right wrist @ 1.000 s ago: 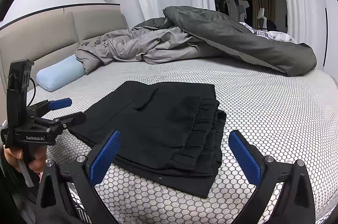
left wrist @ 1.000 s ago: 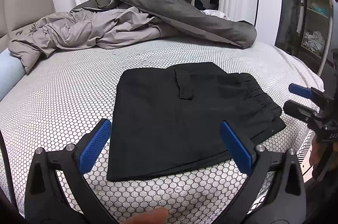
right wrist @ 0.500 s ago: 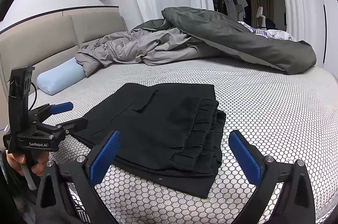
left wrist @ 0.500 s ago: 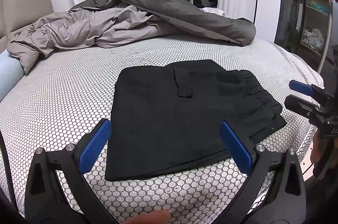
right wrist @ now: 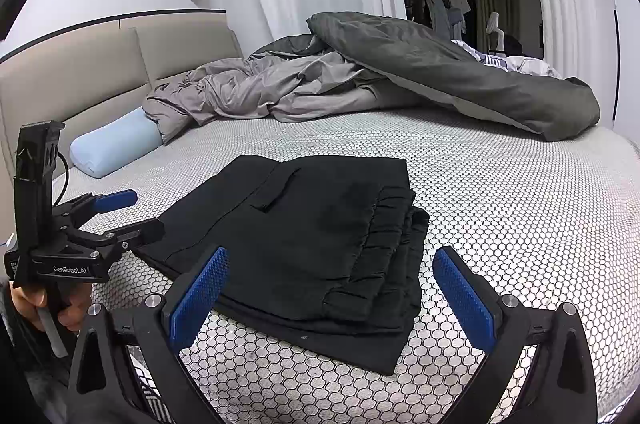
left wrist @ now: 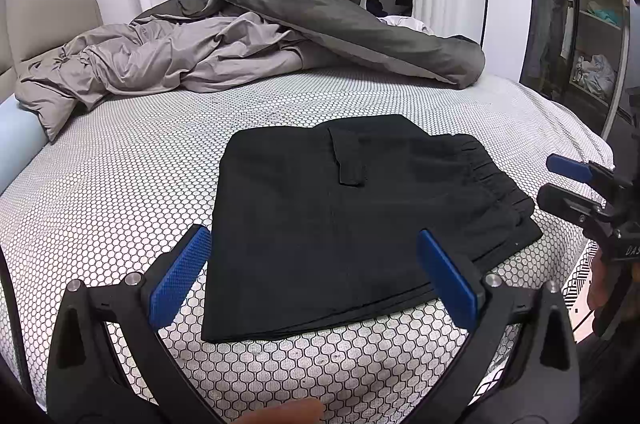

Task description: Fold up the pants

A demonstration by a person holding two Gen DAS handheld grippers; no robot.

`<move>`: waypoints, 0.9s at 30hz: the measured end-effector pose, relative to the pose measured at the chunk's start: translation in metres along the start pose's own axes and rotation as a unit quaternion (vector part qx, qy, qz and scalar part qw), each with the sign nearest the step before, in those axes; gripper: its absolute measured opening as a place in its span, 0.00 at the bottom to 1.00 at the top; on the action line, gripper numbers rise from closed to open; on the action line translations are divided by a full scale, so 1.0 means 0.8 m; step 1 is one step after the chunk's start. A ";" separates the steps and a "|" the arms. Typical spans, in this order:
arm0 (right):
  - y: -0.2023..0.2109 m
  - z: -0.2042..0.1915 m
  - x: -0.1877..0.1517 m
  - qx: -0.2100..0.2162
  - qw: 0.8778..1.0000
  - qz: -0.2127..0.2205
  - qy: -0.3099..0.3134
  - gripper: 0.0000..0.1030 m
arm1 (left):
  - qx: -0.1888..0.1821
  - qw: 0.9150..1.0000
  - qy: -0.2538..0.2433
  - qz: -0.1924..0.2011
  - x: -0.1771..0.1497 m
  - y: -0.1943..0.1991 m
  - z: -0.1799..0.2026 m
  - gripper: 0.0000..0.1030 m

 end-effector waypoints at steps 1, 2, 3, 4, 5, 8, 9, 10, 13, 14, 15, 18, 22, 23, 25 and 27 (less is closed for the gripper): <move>0.000 0.000 0.000 0.000 1.000 0.001 0.000 1.00 | 0.000 1.000 0.000 0.000 0.000 0.000 0.000 0.99; 0.000 -0.001 0.000 0.000 1.000 0.000 0.001 1.00 | 0.000 1.000 0.000 0.001 0.000 0.000 0.000 0.99; 0.000 -0.001 0.000 0.000 1.000 0.000 0.001 1.00 | 0.000 1.000 0.000 0.001 0.000 0.000 0.000 0.99; -0.001 -0.002 0.000 0.000 1.000 0.000 0.001 1.00 | 0.000 1.000 -0.001 0.001 0.001 0.001 -0.001 0.99; -0.001 -0.002 0.000 0.000 1.000 -0.001 0.001 1.00 | 0.000 1.000 0.000 0.001 0.001 0.001 -0.002 0.99; -0.001 -0.002 0.000 0.000 1.000 -0.001 0.000 1.00 | -0.002 1.000 0.001 0.002 0.001 0.002 -0.007 0.99; -0.001 -0.001 0.000 0.000 1.000 -0.001 0.001 1.00 | -0.001 1.000 0.000 0.002 0.001 0.002 -0.007 0.99; -0.001 -0.001 0.000 0.000 1.000 -0.001 0.000 1.00 | 0.000 1.000 -0.001 0.002 0.001 0.002 -0.007 0.99; -0.002 -0.001 0.000 0.001 1.000 -0.001 0.000 1.00 | -0.001 1.000 -0.002 0.002 0.001 0.002 -0.009 0.99; -0.002 -0.001 0.000 0.000 1.000 -0.001 0.000 1.00 | -0.002 1.000 -0.002 0.002 0.002 0.002 -0.010 0.99; -0.002 -0.002 0.000 0.001 1.000 -0.002 0.001 1.00 | -0.002 1.000 -0.002 0.002 0.002 0.002 -0.010 0.99; -0.002 -0.002 -0.001 0.001 1.000 -0.002 0.001 1.00 | -0.002 1.000 -0.002 0.002 0.002 0.002 -0.009 0.99; -0.002 -0.001 -0.001 0.001 1.000 -0.002 0.000 1.00 | -0.003 1.000 -0.003 0.001 0.002 0.002 -0.013 0.99; -0.002 -0.001 -0.001 0.001 1.000 -0.001 0.000 1.00 | -0.003 1.000 -0.002 0.002 0.002 0.002 -0.014 0.99; -0.002 -0.001 -0.001 0.001 1.000 -0.001 0.000 1.00 | -0.003 1.000 -0.003 0.002 0.003 0.002 -0.016 0.99; -0.003 -0.001 -0.001 0.001 1.000 -0.001 0.001 1.00 | -0.003 1.000 -0.003 0.002 0.003 0.002 -0.016 0.99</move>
Point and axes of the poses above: each gripper's, at about its wrist camera, not at the fingertips, and y roughly against the way its jaws point, z to its right, x to its top, the point moved 1 cm from there along -y, roughly the way its jaws point, and after that the axes turned 3 degrees about y, right-handed, at the moved point
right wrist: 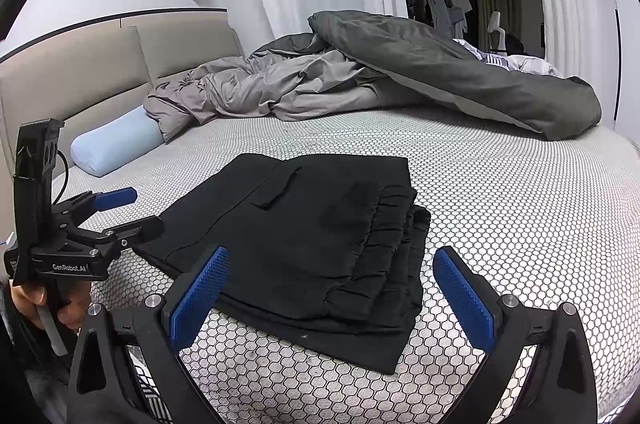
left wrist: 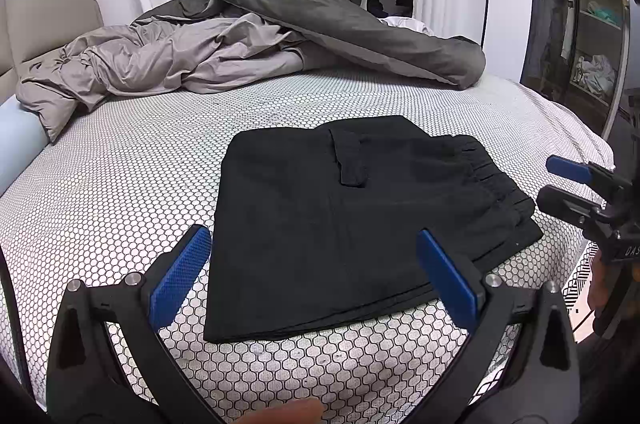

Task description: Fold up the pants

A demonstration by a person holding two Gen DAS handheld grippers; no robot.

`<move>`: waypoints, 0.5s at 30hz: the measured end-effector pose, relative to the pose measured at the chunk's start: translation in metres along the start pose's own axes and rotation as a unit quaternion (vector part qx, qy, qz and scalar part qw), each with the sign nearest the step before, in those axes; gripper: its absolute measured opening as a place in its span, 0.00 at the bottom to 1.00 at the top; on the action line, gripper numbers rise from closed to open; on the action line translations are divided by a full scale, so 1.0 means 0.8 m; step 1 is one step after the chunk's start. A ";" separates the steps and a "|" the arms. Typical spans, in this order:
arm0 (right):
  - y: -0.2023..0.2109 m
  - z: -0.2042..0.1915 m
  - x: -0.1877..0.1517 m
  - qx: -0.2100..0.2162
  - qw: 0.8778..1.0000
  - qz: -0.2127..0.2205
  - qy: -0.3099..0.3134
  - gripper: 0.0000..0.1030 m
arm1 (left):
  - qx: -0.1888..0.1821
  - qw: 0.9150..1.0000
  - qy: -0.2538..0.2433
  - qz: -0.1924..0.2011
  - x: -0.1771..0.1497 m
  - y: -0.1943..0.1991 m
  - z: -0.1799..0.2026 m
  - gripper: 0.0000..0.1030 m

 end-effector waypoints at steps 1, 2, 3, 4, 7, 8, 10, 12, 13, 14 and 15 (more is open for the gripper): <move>0.000 0.000 0.000 0.000 1.000 0.000 0.000 1.00 | 0.000 1.000 0.000 0.000 0.000 0.000 0.000 0.99; 0.000 0.000 0.000 0.000 1.000 0.000 -0.001 1.00 | 0.000 1.000 0.000 0.000 0.000 0.000 -0.001 0.99; 0.000 0.000 0.000 0.000 1.000 0.000 0.000 1.00 | 0.000 1.000 0.000 0.000 0.000 0.000 -0.001 0.99; 0.000 0.000 0.000 0.000 1.000 0.001 -0.001 1.00 | 0.000 1.000 -0.001 0.000 0.000 0.000 -0.001 0.99; 0.001 0.001 0.000 0.000 1.000 0.001 -0.001 1.00 | 0.000 1.000 0.000 0.001 0.000 0.000 -0.001 0.99; 0.001 0.003 0.000 0.000 1.000 0.001 -0.002 1.00 | 0.000 1.000 0.000 0.000 0.000 0.000 -0.003 0.99; 0.002 0.004 0.000 0.001 1.000 0.002 -0.002 1.00 | -0.001 1.000 -0.001 0.001 0.001 0.000 -0.003 0.99; 0.002 0.005 0.000 0.001 1.000 0.002 -0.002 1.00 | -0.001 1.000 -0.001 0.001 0.001 0.000 -0.002 0.99; 0.002 0.005 0.000 0.001 1.000 0.001 -0.002 1.00 | 0.000 1.000 -0.001 0.001 0.001 0.000 -0.002 0.99; 0.002 0.005 0.000 0.001 1.000 0.001 -0.001 1.00 | 0.000 1.000 -0.001 0.001 0.001 0.000 -0.003 0.99; 0.002 0.005 0.000 0.001 1.000 0.001 -0.001 1.00 | 0.000 1.000 -0.001 0.001 0.001 0.000 -0.005 0.99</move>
Point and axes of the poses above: each gripper's, at about its wrist camera, not at the fingertips, and y roughly against the way its jaws point, z to its right, x to its top, the point moved 1 cm from there along -y, roughly the way its jaws point, and after that the axes turned 3 degrees about y, right-handed, at the moved point
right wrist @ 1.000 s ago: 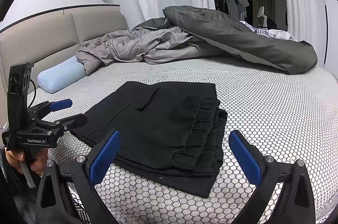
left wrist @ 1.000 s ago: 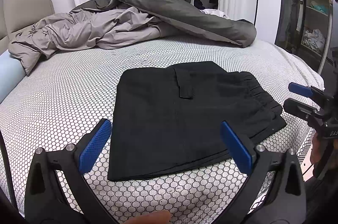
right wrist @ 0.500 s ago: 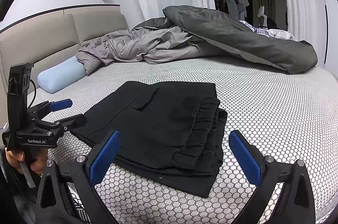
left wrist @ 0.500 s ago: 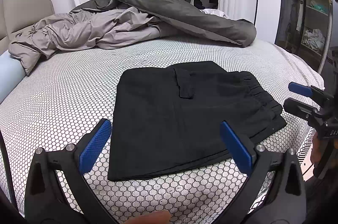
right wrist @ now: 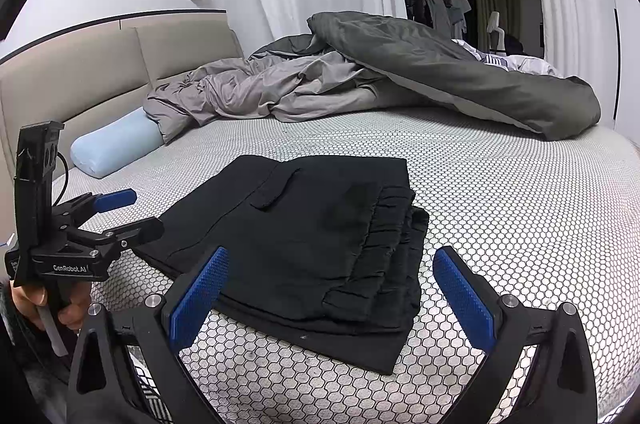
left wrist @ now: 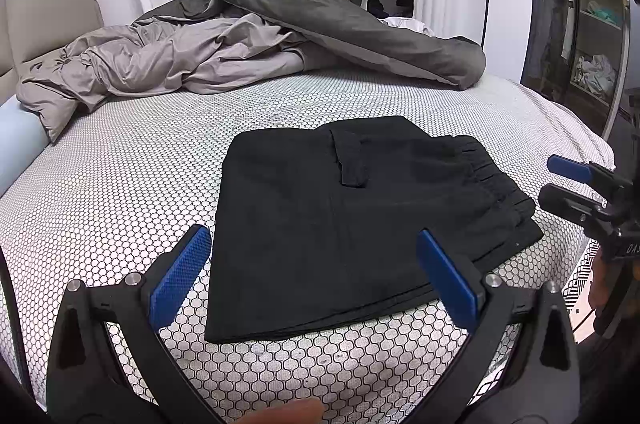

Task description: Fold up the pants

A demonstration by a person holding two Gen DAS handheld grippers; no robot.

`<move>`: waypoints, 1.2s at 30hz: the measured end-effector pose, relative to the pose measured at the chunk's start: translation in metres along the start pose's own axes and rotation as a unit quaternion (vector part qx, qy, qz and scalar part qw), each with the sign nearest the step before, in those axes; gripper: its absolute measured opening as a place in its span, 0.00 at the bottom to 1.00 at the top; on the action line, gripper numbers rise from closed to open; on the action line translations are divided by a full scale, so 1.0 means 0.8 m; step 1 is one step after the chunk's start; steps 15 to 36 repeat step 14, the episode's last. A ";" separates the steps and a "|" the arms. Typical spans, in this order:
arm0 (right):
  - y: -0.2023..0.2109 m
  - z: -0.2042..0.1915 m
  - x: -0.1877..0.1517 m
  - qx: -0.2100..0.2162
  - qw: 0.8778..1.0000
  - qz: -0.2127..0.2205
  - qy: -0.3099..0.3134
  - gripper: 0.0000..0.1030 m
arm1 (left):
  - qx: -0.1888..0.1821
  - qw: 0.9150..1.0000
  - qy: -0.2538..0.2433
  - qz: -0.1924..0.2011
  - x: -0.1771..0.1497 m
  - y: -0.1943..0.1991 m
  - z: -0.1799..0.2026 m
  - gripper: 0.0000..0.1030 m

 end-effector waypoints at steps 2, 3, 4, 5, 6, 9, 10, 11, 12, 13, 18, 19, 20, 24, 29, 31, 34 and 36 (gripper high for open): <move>0.000 0.000 0.000 0.001 1.000 -0.002 0.000 1.00 | 0.000 1.000 0.000 0.000 0.000 -0.001 -0.002 0.99; 0.000 0.000 0.000 0.002 1.000 -0.002 0.000 1.00 | -0.001 1.000 -0.001 -0.001 -0.001 0.000 -0.002 0.99; 0.000 0.001 0.000 0.002 1.000 -0.002 0.001 1.00 | -0.002 1.000 -0.002 0.000 -0.001 0.000 -0.003 0.99; 0.000 0.002 0.000 0.003 1.000 -0.003 0.002 1.00 | -0.001 1.000 -0.002 0.000 -0.002 0.000 -0.004 0.99; 0.000 0.002 0.000 0.004 1.000 -0.003 0.002 1.00 | -0.001 1.000 -0.002 -0.001 -0.002 0.000 -0.003 0.99; 0.000 0.004 0.000 0.006 1.000 -0.003 0.001 1.00 | -0.001 1.000 -0.003 0.000 -0.002 0.000 -0.003 0.99; 0.000 0.004 0.001 0.007 1.000 -0.003 0.002 1.00 | -0.001 1.000 -0.002 0.000 -0.002 0.000 -0.005 0.99; 0.000 0.004 0.000 0.007 1.000 -0.004 0.002 1.00 | -0.002 1.000 -0.002 0.000 -0.002 0.000 -0.006 0.99; 0.000 0.003 0.000 0.007 1.000 -0.004 0.002 1.00 | -0.002 1.000 -0.003 0.000 -0.002 -0.001 -0.008 0.99; 0.000 0.003 0.000 0.007 1.000 -0.005 0.002 1.00 | -0.003 1.000 -0.003 0.000 -0.002 -0.001 -0.009 0.99; 0.000 0.003 0.000 0.008 1.000 -0.005 0.002 1.00 | -0.003 1.000 -0.003 0.000 -0.002 -0.001 -0.010 0.99; 0.000 0.003 0.000 0.008 1.000 -0.005 0.002 1.00 | -0.003 1.000 -0.003 0.000 -0.002 -0.001 -0.010 0.99; 0.000 0.003 0.000 0.008 1.000 -0.005 0.002 1.00 | -0.003 1.000 -0.003 0.000 -0.002 -0.001 -0.010 0.99; 0.000 0.003 0.000 0.008 1.000 -0.005 0.002 1.00 | -0.003 1.000 -0.003 0.000 -0.002 -0.001 -0.010 0.99; 0.000 0.003 0.000 0.008 1.000 -0.005 0.002 1.00 | -0.003 1.000 -0.003 0.000 -0.002 -0.001 -0.010 0.99; 0.000 0.003 0.000 0.008 1.000 -0.005 0.002 1.00 | -0.003 1.000 -0.003 0.000 -0.002 -0.001 -0.010 0.99; 0.000 0.003 0.000 0.008 1.000 -0.005 0.002 1.00 | -0.003 1.000 -0.003 0.000 -0.002 -0.001 -0.010 0.99; 0.000 0.003 0.000 0.008 1.000 -0.005 0.002 1.00 | -0.003 1.000 -0.003 0.000 -0.002 -0.001 -0.010 0.99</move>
Point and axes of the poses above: each gripper's, at about its wrist camera, not at the fingertips, and y roughly against the way its jaws point, z to its right, x to its top, the point moved 1 cm from there along -y, roughly the way its jaws point, and after that the axes turned 3 degrees about y, right-handed, at the moved point
